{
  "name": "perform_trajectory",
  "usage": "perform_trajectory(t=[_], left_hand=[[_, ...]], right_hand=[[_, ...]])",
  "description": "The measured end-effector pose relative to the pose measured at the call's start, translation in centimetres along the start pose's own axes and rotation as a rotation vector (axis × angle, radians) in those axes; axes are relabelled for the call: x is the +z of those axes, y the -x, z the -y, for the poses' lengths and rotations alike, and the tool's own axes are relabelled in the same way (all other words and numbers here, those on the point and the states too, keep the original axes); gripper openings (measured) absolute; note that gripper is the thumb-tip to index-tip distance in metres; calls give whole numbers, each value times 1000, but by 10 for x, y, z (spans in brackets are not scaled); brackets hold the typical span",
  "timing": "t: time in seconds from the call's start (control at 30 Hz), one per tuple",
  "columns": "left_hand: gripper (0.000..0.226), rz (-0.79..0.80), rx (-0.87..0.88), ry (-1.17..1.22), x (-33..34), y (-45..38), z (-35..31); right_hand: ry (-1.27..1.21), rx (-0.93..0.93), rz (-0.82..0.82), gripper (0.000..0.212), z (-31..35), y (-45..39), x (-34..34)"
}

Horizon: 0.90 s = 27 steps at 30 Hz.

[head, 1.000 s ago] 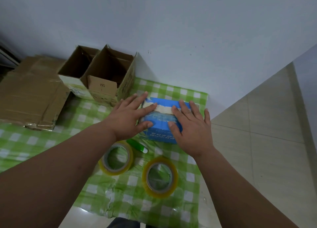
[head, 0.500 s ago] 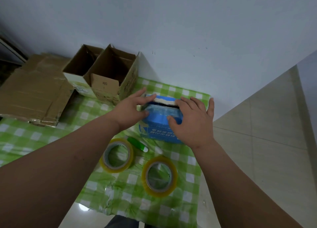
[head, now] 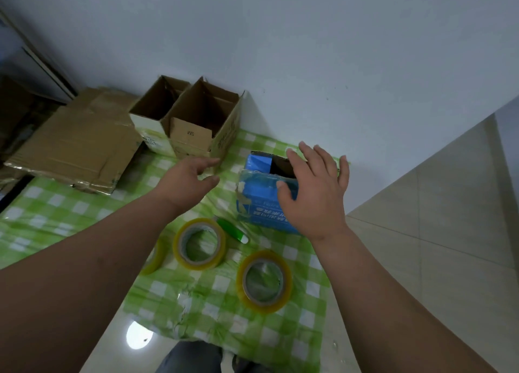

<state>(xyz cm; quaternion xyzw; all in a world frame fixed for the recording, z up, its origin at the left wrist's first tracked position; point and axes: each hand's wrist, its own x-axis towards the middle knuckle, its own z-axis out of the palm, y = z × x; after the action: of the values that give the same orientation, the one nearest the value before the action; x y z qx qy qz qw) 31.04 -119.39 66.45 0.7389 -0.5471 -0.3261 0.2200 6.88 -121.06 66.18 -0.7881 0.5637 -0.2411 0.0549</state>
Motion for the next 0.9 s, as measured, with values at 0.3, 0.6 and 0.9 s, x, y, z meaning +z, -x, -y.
perform_trajectory(t=[0.3,0.6,0.9], left_hand=[[37,4,-212,-193,-27,27,69],[35,-1,-326,-194,-42,46,141],[35,104,-299,-201,-45,44,164]], right_hand=[[-156,-198,-151,25,76,10,27],[-133,-41,685,31,121,53,107],[169,-54,845,36,141,84,146]])
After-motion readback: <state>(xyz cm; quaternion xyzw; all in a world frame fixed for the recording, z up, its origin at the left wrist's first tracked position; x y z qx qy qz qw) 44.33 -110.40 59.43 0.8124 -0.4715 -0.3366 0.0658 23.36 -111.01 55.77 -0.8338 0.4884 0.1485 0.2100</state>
